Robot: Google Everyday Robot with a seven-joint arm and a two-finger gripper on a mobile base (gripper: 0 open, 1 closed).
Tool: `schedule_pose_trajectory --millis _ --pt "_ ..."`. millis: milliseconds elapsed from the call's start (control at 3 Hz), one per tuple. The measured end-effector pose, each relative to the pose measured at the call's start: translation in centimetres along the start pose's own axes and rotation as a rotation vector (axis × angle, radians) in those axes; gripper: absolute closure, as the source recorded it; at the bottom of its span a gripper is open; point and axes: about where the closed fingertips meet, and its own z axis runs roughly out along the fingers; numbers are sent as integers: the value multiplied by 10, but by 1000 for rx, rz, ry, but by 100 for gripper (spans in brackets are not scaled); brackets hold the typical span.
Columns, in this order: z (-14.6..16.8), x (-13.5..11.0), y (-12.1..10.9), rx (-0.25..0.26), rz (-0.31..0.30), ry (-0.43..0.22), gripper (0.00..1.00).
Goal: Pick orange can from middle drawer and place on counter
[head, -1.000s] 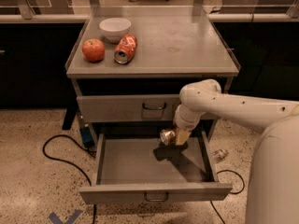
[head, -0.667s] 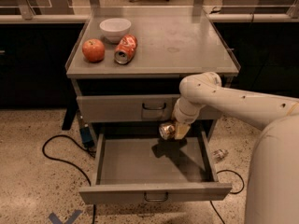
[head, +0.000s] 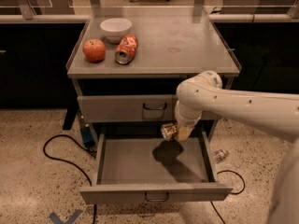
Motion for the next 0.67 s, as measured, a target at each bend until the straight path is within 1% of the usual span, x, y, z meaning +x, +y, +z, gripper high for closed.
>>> schedule_pose_trajectory --millis 333,667 --pt "-81 44 10 69 110 158 100" --pt "-116 44 2 119 150 170 100"
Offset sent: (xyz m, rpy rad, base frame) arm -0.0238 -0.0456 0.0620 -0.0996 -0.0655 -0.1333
